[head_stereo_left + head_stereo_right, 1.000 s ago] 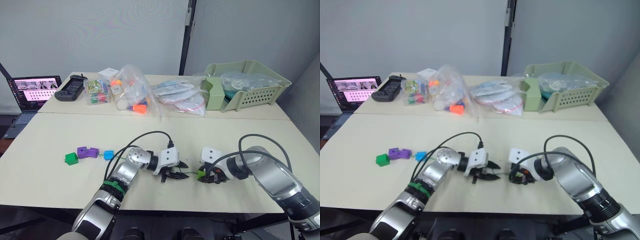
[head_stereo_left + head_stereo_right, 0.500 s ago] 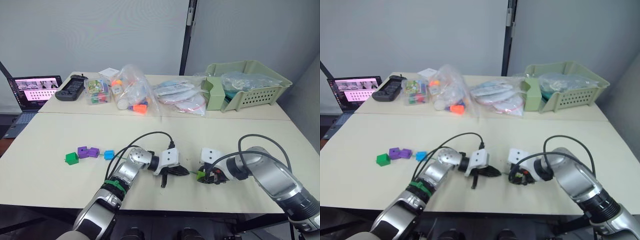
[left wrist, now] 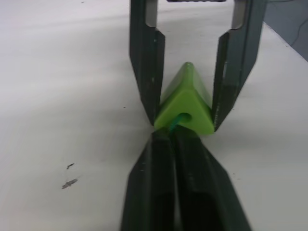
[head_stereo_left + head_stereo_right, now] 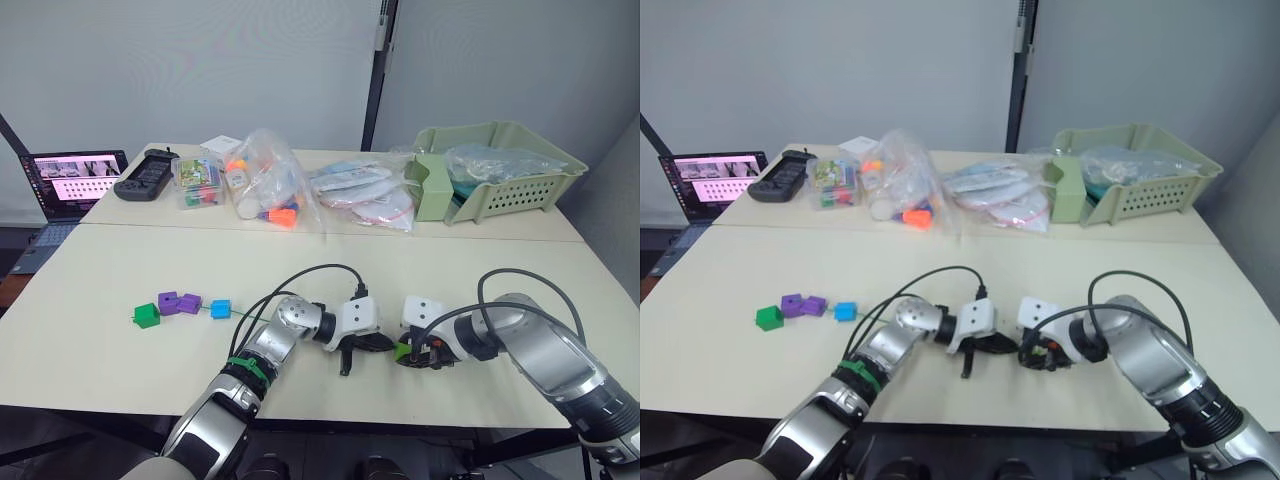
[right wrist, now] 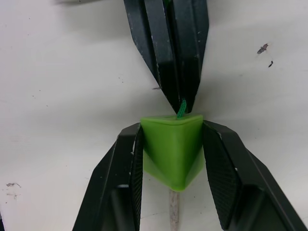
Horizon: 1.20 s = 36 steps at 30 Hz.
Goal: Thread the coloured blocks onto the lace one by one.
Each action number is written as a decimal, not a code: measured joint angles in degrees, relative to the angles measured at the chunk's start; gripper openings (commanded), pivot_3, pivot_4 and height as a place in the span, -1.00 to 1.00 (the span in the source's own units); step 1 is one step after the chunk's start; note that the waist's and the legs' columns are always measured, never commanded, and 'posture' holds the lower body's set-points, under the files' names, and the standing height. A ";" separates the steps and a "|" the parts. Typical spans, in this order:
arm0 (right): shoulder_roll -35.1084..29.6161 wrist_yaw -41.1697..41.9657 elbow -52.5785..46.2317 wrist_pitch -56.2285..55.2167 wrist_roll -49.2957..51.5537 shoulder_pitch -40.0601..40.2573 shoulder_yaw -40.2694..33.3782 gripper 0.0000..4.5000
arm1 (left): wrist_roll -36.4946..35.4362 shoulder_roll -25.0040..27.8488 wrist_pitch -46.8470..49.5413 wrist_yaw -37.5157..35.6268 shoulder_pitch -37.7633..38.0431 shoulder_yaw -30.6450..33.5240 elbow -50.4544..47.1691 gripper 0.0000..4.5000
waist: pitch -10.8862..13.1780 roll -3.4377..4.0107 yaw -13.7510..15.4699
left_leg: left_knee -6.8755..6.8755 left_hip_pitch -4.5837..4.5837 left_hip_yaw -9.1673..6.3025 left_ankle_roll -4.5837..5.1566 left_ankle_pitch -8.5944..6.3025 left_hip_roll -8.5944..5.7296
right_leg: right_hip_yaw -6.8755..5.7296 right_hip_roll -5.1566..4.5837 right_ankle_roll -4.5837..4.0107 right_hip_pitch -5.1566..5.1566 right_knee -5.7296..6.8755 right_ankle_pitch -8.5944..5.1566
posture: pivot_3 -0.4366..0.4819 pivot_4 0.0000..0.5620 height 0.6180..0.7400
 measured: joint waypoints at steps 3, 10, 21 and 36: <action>0.16 -0.09 -0.04 -0.05 0.02 0.00 0.00 -0.42 | -1.74 0.72 2.08 -1.64 0.09 0.57 -1.98 -0.03 | 0.00 0.00 -0.02 | -0.01 0.00 0.00 0.00 0.00 0.01 | 0.00 0.00 0.00 -0.01 0.00 0.00 | -0.05 -0.47 0.91; 0.57 -0.57 -0.15 -0.06 0.20 0.06 -0.14 0.16 | -5.61 5.25 6.50 -4.59 1.96 1.94 -9.79 0.98 | 0.00 0.01 -0.20 | -0.02 0.00 -0.04 0.00 0.00 0.04 | 0.00 0.02 0.00 -0.04 0.02 0.00 | -0.05 -0.47 0.91; -3.37 -1.20 -9.87 1.99 11.48 11.91 -16.91 1.00 | -6.40 9.35 6.28 -6.63 4.36 1.15 -14.67 1.00 | 0.00 0.01 1.30 | 0.09 -0.21 -0.04 0.00 0.00 -0.03 | -0.01 -0.06 0.02 -0.05 -0.06 0.00 | -0.05 -0.47 0.91; -5.25 -10.20 -22.50 5.06 15.81 34.10 -34.69 1.00 | -0.03 -2.30 -1.95 0.17 -2.84 -3.86 -1.06 1.00 | 0.03 -0.03 1.08 | 0.14 -0.28 -0.03 0.00 0.00 -0.06 | 0.02 -0.01 0.09 -0.06 -0.08 -0.04 | -0.05 -0.47 0.91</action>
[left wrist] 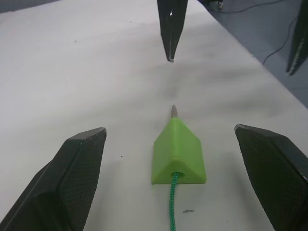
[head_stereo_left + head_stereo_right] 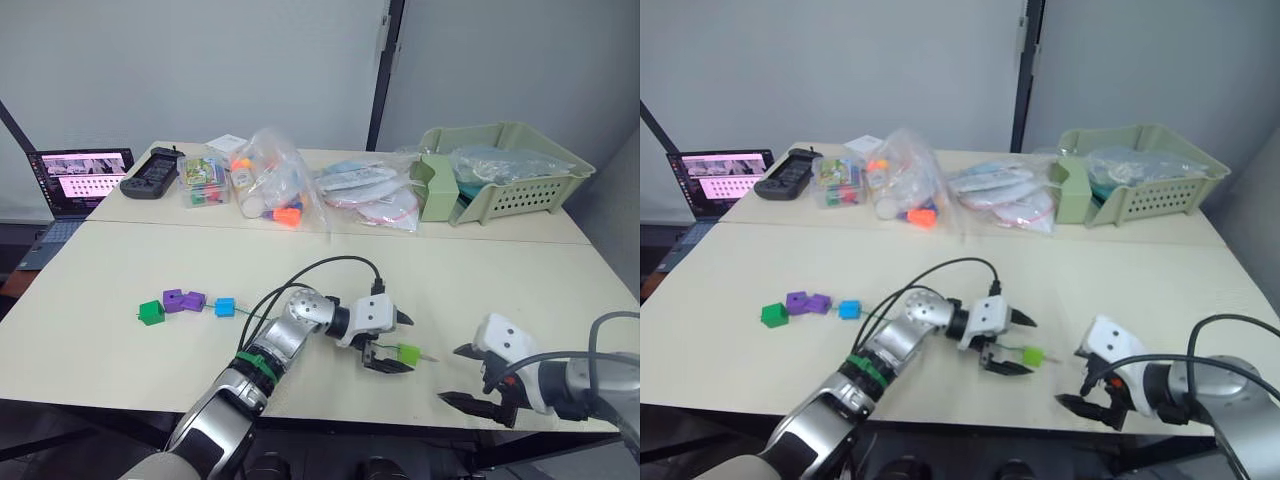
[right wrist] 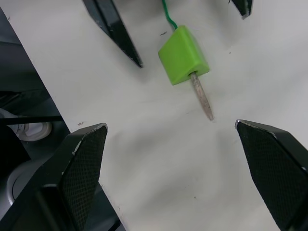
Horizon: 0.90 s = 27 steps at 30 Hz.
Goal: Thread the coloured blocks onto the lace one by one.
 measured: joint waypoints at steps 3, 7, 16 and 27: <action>-0.09 -1.27 -0.71 0.57 0.04 0.39 -0.32 1.00 | 1.55 -1.11 -0.20 0.10 -0.80 -1.46 2.28 1.00 | 0.01 -0.01 0.15 | 0.01 -0.02 0.00 0.00 0.00 -0.01 | 0.00 0.00 0.00 0.00 0.00 0.00 | -0.05 -0.47 0.91; -0.44 -2.31 -1.16 0.97 0.60 1.10 -0.36 1.00 | 2.95 -1.30 0.20 -0.17 -1.71 -2.44 4.49 0.65 | 0.01 -0.01 0.19 | 0.01 -0.02 0.00 0.00 0.00 -0.02 | 0.00 -0.01 0.02 0.00 -0.02 -0.01 | -0.05 -0.47 0.91; -1.19 -4.23 1.94 -1.53 0.95 -2.53 3.91 1.00 | 4.02 -2.06 2.56 -0.14 -3.78 -3.08 6.48 -0.39 | 0.01 -0.02 0.14 | 0.03 0.03 0.00 0.00 0.00 -0.02 | 0.00 -0.01 0.03 0.06 0.00 -0.01 | -0.05 -0.47 0.91; -3.60 -0.52 16.19 -12.51 -6.83 -16.38 20.68 0.62 | 4.84 -1.89 2.33 -0.04 -3.99 -3.17 6.43 -0.39 | 0.00 -0.01 0.11 | 0.04 0.04 0.02 0.00 0.00 -0.02 | 0.00 -0.02 0.01 0.05 0.00 0.00 | -0.05 -0.47 0.91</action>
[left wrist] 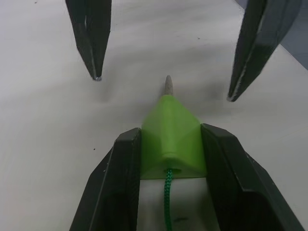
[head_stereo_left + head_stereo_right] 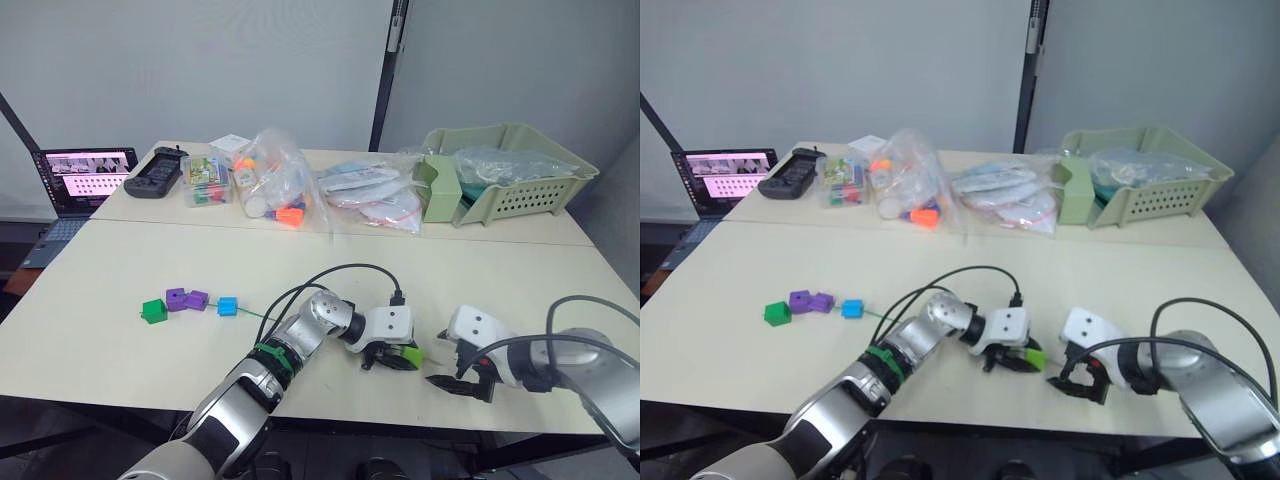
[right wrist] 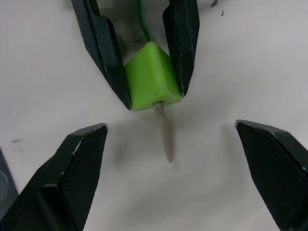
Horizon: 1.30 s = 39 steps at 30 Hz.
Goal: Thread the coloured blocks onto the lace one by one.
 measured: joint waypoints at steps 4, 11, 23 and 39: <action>0.06 2.03 2.62 -0.41 -0.89 -3.84 3.60 0.01 | 0.01 -0.01 0.10 0.10 0.01 0.02 -0.08 -0.39 | 0.00 0.00 0.01 | 0.01 -0.01 -0.01 0.00 0.00 0.00 | 0.00 0.00 0.00 -0.01 0.01 0.00 | -0.05 -0.47 0.91; 0.16 3.15 3.59 -0.13 -1.24 -4.67 5.22 -1.00 | -0.05 0.54 1.08 0.46 0.11 0.44 -1.04 -0.39 | 0.00 0.01 -0.07 | 0.00 0.00 -0.01 0.00 0.00 0.01 | 0.01 0.01 -0.01 -0.02 0.03 0.01 | -0.05 -0.47 0.91; 0.66 3.13 2.80 2.32 -1.00 -5.48 5.29 -1.00 | -1.14 13.33 3.72 -0.24 4.24 4.29 -12.48 -0.39 | -0.01 0.03 -0.75 | -0.06 -0.01 -0.04 0.00 0.00 0.05 | 0.00 0.01 -0.02 -0.10 0.08 0.01 | -0.05 -0.47 0.91; 0.51 5.87 3.03 2.38 -0.53 -9.47 6.44 -1.00 | -7.43 37.50 -11.76 -9.37 6.77 15.27 -1.59 -0.39 | -0.02 0.05 -1.25 | -0.11 0.15 0.05 0.00 0.00 0.14 | -0.04 0.01 -0.10 -0.09 0.16 -0.01 | -0.05 -0.47 0.91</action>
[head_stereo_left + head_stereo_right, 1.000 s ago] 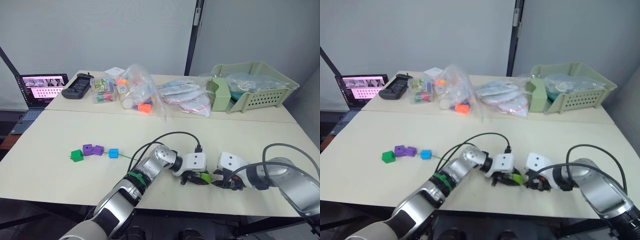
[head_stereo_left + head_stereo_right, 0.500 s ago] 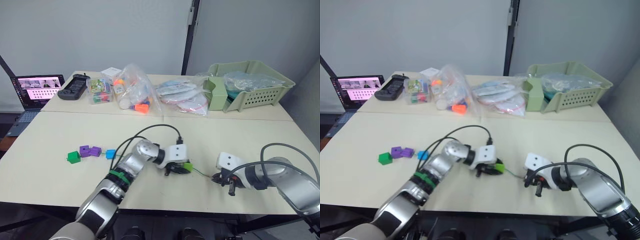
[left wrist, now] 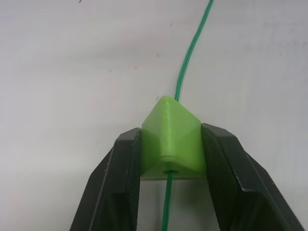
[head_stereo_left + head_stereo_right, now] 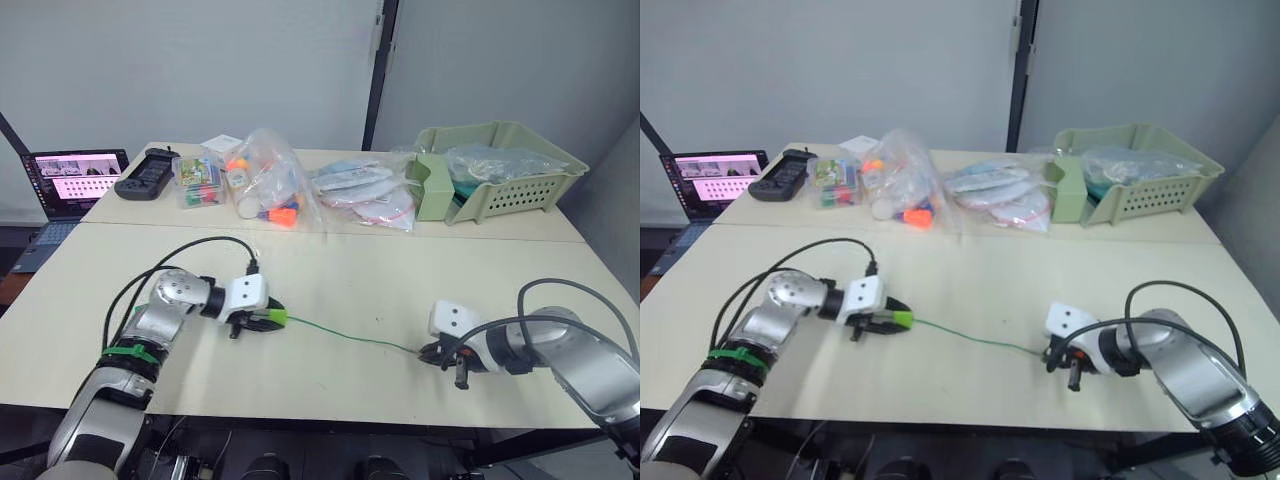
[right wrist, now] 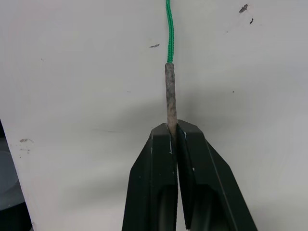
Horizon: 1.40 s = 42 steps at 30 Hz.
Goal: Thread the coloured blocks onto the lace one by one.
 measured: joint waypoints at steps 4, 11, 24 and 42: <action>0.00 0.40 0.96 -0.06 -0.10 -0.29 0.27 -1.00 | -0.03 0.90 -3.33 -0.49 -1.17 1.37 5.38 -0.39 | 0.00 0.00 -0.25 | -0.06 0.11 0.09 0.00 0.00 0.03 | 0.01 0.00 -0.06 0.01 0.13 -0.04 | -0.05 -0.47 0.91; 0.11 1.76 2.76 -1.77 -0.67 -1.95 1.70 -1.00 | -0.09 4.06 -6.00 -2.08 -1.40 3.10 9.78 -0.39 | 0.00 0.01 -0.63 | -0.09 0.19 0.23 0.00 -0.01 0.16 | 0.01 0.06 -0.11 -0.02 0.18 -0.07 | -0.05 -0.47 0.91; 2.11 4.23 7.38 -5.08 -2.81 -4.71 4.51 -1.00 | -4.60 7.06 0.30 -5.14 3.55 8.30 6.03 0.91 | 0.00 0.01 -0.30 | -0.08 0.09 0.35 -0.01 -0.02 0.21 | 0.01 0.04 -0.12 -0.17 0.22 -0.06 | -0.05 -0.47 0.91; 4.94 4.28 7.26 -5.51 -4.09 -5.61 5.72 -1.00 | 8.16 8.54 12.82 -6.28 -7.16 -2.40 -1.59 0.98 | 0.06 -0.11 0.10 | -0.01 -0.14 0.33 -0.01 -0.02 0.13 | 0.00 0.04 -0.11 -0.32 0.23 -0.07 | -0.05 -0.47 0.91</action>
